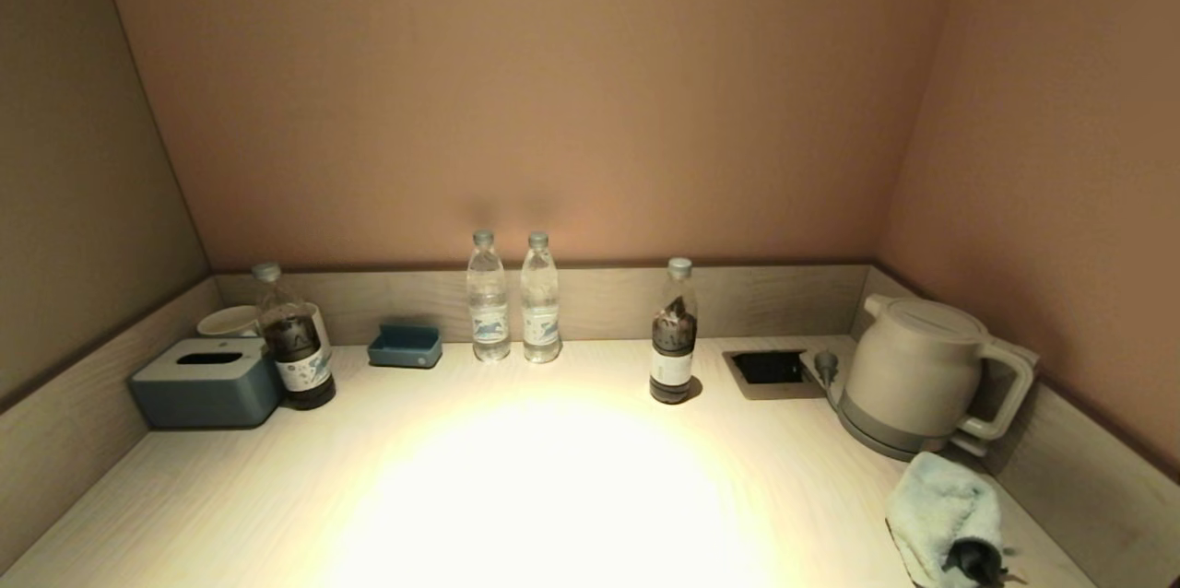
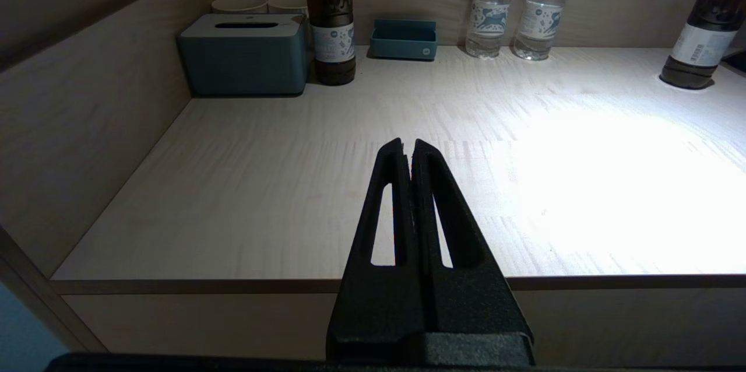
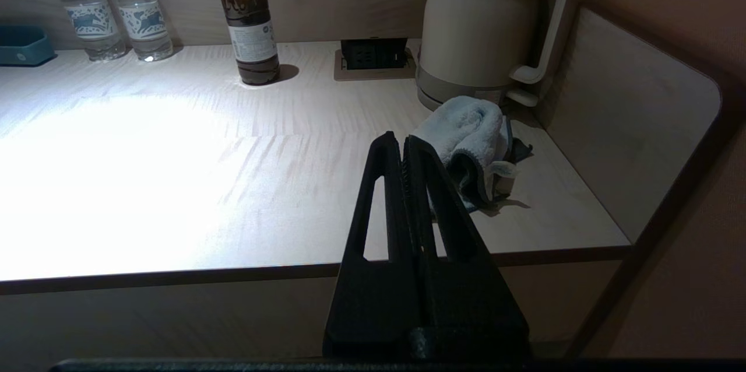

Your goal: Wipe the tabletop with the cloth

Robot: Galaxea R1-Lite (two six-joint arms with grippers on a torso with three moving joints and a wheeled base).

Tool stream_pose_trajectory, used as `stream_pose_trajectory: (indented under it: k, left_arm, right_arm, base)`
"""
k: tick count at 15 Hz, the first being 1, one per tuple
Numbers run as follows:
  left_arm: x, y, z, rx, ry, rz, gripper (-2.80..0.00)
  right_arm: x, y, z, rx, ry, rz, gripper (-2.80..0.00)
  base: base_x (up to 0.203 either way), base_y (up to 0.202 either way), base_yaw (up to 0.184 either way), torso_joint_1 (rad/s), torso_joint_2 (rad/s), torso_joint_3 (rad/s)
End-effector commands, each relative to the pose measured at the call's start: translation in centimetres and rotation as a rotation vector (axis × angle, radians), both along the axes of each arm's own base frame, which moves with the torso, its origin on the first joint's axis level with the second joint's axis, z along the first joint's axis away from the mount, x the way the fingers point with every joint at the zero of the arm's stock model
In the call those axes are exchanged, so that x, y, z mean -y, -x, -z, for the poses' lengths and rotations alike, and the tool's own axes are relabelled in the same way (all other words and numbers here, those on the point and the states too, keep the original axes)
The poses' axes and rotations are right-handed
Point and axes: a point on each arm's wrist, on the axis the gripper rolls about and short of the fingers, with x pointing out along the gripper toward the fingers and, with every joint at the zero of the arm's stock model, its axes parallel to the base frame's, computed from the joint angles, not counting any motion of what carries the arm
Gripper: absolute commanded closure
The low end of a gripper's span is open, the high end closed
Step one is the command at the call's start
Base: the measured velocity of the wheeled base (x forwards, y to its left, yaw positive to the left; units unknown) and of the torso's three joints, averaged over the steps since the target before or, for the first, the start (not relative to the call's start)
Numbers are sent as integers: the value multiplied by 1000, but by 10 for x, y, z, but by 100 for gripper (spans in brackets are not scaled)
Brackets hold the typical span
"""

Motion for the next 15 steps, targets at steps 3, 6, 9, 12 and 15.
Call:
stream_pose_trajectory:
  k: [3,6,9,12,15]
  left_arm:
    - [0,0,0,-1,1,0,0]
    - [0,0,0,-1,1,0,0]
    - [0,0,0,-1,1,0,0]
    - [0,0,0,-1,1,0,0]
    - [0,0,0,-2,1,0,0]
  right_arm:
    - [0,0,0,2,0,0,0]
    - [0,0,0,2,1,0,0]
    - [0,0,0,1,0,0,0]
    - [0,0,0,2,-6,2,0]
    - [0,0,0,2,-6,2,0]
  base:
    - [0,0,0,0,0,0]
    - [0,0,0,0,0,0]
    - [0,0,0,0,0,0]
    - [0,0,0,0,0,0]
    - [0,0,0,0,0,0]
